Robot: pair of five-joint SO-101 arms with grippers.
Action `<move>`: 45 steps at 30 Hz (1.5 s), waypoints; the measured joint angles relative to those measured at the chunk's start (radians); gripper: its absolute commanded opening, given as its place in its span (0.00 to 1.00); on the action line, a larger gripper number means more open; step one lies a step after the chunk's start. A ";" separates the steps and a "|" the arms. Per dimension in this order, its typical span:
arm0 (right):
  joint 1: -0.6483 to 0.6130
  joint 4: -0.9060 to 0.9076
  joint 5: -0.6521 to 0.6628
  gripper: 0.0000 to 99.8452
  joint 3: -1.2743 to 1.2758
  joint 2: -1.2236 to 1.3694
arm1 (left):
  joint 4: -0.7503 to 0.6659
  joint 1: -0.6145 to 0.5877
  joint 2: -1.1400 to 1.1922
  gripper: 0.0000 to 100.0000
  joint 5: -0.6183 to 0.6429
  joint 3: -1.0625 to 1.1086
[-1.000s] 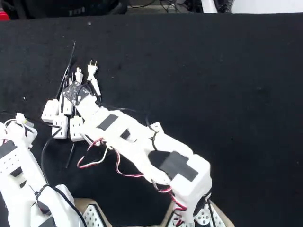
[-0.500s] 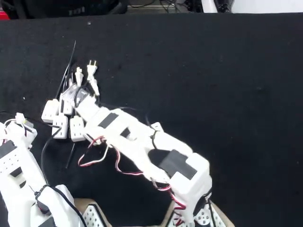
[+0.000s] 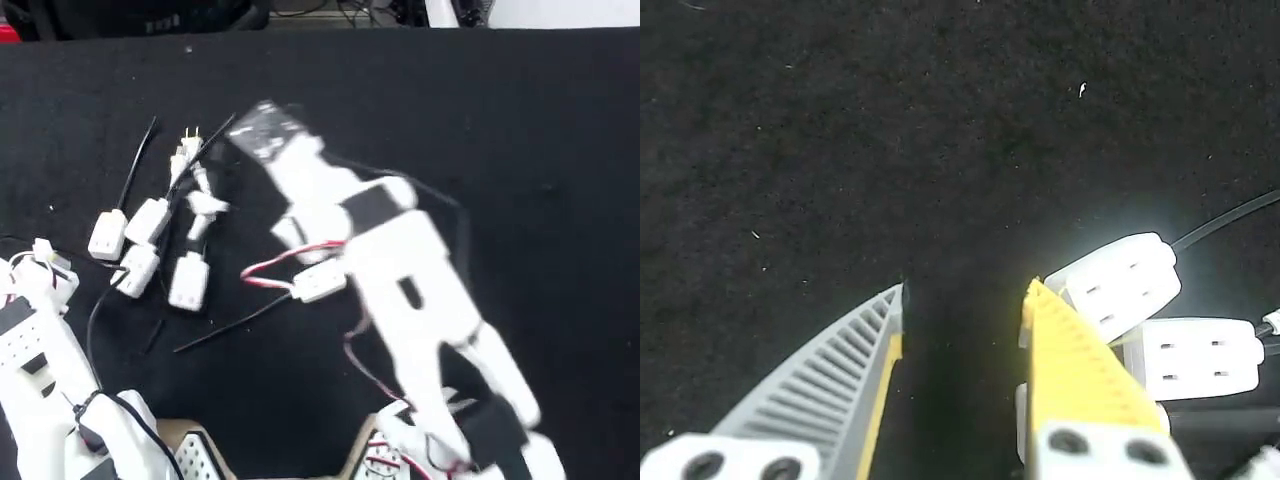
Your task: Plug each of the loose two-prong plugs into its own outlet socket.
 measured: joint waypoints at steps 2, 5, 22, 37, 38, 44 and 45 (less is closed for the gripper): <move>0.074 0.063 0.043 0.01 0.014 -0.069 | 0.000 0.000 0.000 0.20 0.000 0.000; 0.181 0.092 0.118 0.01 0.091 -0.152 | 0.000 0.000 0.000 0.20 0.000 0.000; 0.931 -0.014 0.506 0.12 0.390 -0.313 | 0.023 0.276 0.000 0.20 -0.144 0.000; 0.934 0.169 0.603 0.22 0.391 -0.322 | 0.255 0.858 0.189 0.28 -0.460 -0.180; 0.934 0.169 0.603 0.22 0.396 -0.322 | 0.239 0.861 0.245 0.28 -0.460 -0.198; 0.934 0.169 0.603 0.22 0.408 -0.322 | 0.198 0.815 0.578 0.27 -0.468 -0.414; 0.934 0.169 0.603 0.22 0.417 -0.322 | 0.206 0.787 0.621 0.27 -0.480 -0.454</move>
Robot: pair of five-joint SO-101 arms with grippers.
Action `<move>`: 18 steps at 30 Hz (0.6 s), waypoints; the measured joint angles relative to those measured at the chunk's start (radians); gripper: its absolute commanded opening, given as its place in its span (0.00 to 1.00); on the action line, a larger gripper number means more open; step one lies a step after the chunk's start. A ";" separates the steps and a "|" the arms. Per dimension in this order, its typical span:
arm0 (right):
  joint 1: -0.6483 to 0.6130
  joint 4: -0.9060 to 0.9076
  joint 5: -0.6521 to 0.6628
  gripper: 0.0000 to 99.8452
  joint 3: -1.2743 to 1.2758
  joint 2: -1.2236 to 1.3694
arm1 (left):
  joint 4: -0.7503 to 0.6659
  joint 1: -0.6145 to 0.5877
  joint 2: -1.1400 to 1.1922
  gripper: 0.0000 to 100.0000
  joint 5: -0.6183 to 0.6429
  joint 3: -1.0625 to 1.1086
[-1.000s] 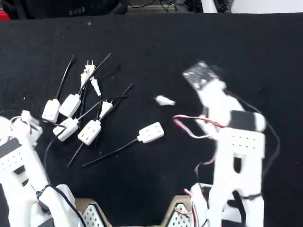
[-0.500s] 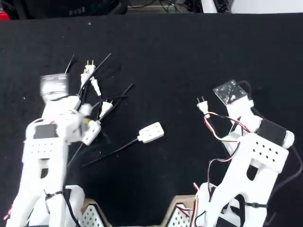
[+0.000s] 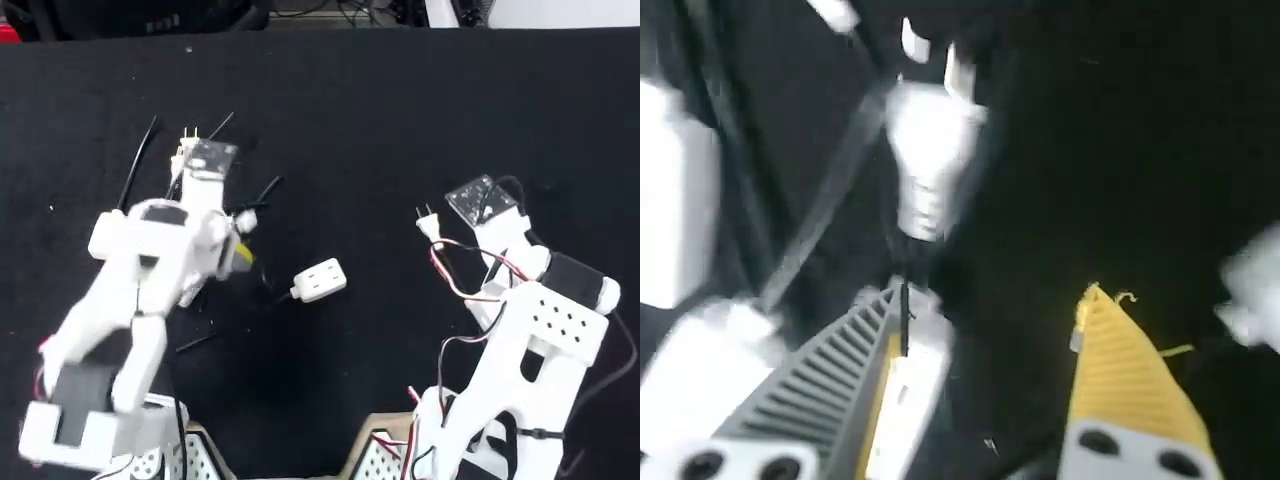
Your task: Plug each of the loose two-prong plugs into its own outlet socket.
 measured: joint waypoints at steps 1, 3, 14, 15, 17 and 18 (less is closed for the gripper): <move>0.000 0.000 0.000 0.22 0.008 0.000 | 0.011 -0.026 0.035 0.27 -0.011 -0.034; 0.000 0.000 0.000 0.22 0.023 0.000 | 0.020 -0.075 0.089 0.27 -0.043 -0.094; 0.000 0.000 0.000 0.22 0.043 -0.002 | 0.021 -0.316 0.196 0.27 -0.184 -0.227; 0.000 0.000 0.000 0.22 0.043 -0.002 | 0.021 -0.339 0.198 0.27 -0.196 -0.244; 0.000 0.000 0.000 0.22 0.043 -0.002 | 0.021 -0.388 0.201 0.27 -0.209 -0.287; 0.000 0.000 0.000 0.22 0.043 -0.002 | 0.021 -0.417 0.201 0.27 -0.210 -0.308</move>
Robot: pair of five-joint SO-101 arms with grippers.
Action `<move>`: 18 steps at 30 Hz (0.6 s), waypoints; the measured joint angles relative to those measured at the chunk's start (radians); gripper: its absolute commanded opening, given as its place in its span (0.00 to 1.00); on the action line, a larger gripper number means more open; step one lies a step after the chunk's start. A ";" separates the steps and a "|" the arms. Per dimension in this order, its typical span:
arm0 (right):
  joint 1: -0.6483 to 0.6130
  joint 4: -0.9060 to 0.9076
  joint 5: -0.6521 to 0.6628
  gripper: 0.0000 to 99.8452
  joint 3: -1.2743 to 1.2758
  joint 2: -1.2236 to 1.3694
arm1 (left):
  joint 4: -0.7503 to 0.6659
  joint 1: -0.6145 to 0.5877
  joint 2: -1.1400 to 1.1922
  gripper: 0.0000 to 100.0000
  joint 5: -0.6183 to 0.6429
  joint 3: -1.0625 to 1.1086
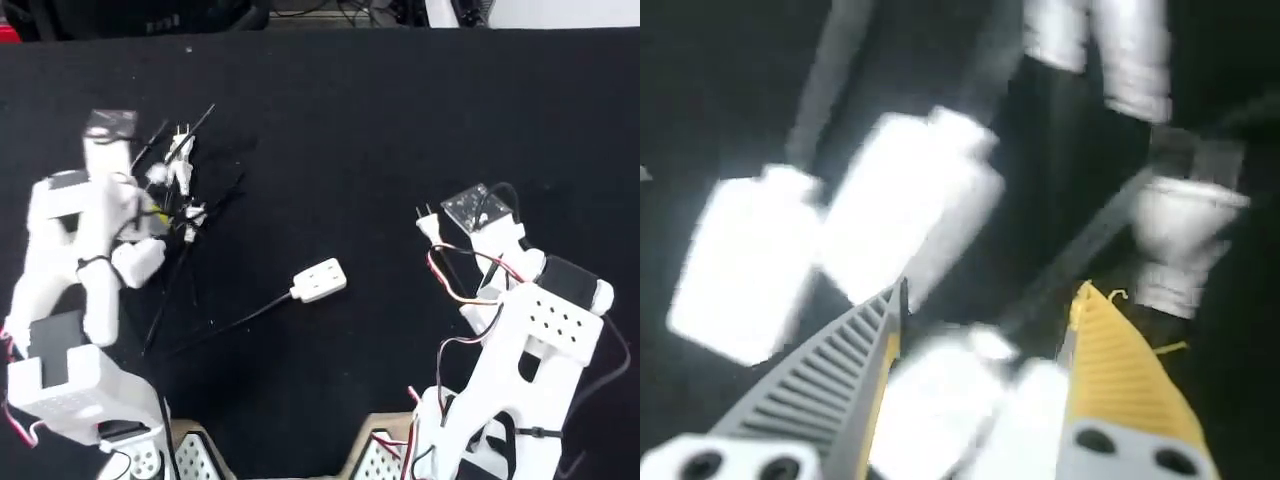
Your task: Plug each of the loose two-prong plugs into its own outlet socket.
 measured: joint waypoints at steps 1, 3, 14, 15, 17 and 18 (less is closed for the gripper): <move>0.000 0.000 0.000 0.22 0.000 0.000 | 0.000 -0.026 0.000 0.27 -0.003 -0.015; 0.000 0.000 0.000 0.22 0.000 0.000 | 0.000 -0.064 0.000 0.27 -0.005 -0.038; -0.035 -0.078 -0.103 0.22 -0.037 0.000 | 0.451 0.054 0.000 0.22 -0.003 -0.212; -0.057 -0.091 -0.114 0.22 -0.037 0.000 | 0.479 0.086 0.000 0.21 0.003 -0.212; -0.101 -0.129 -0.141 0.22 -0.037 0.000 | 0.496 0.147 0.000 0.20 0.018 -0.198; -0.123 -0.157 -0.161 0.22 -0.037 0.000 | 0.497 0.175 0.000 0.20 0.021 -0.181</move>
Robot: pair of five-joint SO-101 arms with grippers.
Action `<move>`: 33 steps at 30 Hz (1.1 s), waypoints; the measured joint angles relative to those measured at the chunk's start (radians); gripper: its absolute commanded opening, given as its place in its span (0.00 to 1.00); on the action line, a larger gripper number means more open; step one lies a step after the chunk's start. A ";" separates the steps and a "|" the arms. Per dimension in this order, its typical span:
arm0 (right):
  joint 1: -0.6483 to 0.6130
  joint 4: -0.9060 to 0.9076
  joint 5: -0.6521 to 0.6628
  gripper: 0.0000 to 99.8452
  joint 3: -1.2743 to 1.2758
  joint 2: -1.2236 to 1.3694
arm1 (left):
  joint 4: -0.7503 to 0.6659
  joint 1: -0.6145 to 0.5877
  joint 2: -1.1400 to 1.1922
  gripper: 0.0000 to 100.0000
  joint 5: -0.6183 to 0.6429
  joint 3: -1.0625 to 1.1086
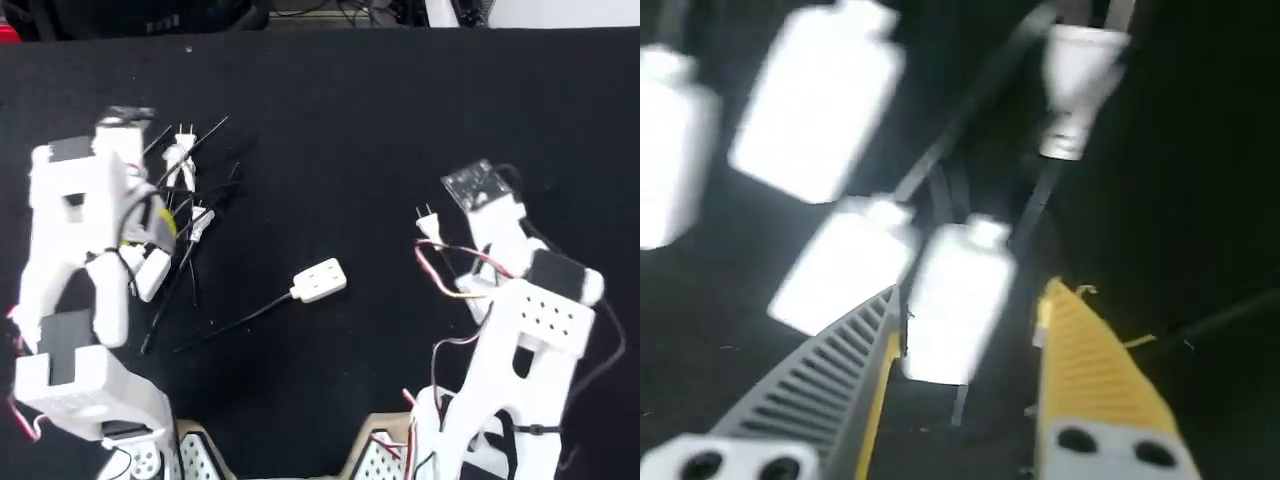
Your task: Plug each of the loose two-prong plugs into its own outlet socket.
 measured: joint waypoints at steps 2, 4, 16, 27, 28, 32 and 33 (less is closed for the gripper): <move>-0.029 -0.060 -0.051 0.22 0.000 0.002 | -0.009 0.052 0.000 0.20 0.012 0.058; -0.060 -0.100 -0.084 0.22 0.000 0.021 | -0.060 0.091 0.000 0.20 0.051 0.132; -0.175 -0.229 -0.063 0.22 -0.137 0.479 | -0.377 0.127 -0.003 0.20 0.265 0.382; -0.203 -0.264 -0.121 0.22 -0.396 0.792 | -0.417 0.127 -0.005 0.20 0.379 0.397; -0.215 -0.264 -0.127 0.22 -0.408 0.807 | -0.417 0.127 -0.005 0.20 0.379 0.397; -0.264 -0.265 -0.133 0.22 -0.419 0.858 | -0.417 0.127 -0.005 0.20 0.379 0.397; -0.270 -0.265 -0.133 0.22 -0.419 0.862 | -0.417 0.127 -0.005 0.20 0.379 0.397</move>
